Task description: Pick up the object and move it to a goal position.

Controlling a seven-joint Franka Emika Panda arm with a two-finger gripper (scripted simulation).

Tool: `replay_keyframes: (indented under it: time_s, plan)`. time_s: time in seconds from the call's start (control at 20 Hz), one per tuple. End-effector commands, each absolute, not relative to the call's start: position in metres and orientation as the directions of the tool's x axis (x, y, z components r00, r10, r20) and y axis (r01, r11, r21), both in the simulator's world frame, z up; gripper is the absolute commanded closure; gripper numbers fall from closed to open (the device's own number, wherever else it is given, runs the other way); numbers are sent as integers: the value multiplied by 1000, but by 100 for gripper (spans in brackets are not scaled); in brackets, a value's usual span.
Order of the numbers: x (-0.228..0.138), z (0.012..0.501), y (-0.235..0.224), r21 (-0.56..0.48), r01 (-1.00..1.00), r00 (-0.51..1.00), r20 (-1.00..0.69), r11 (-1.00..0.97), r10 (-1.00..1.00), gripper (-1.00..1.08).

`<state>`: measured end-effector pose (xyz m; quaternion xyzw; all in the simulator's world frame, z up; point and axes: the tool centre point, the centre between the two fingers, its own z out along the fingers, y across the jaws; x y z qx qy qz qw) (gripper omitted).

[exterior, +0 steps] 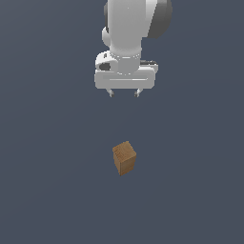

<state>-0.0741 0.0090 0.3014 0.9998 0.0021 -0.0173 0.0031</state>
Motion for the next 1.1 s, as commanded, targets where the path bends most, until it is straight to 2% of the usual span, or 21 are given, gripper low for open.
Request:
replay_keyframes:
  time_s: [0.0, 0.5, 1.05]
  plan:
    - [-74, 301, 9, 6, 4, 999, -35, -1000, 4, -92]
    - [-77, 298, 36, -1, 66, 997, -31, -998, 66, -92]
    - [-61, 293, 34, -1, 99, 995, -28, -995, 99, -92]
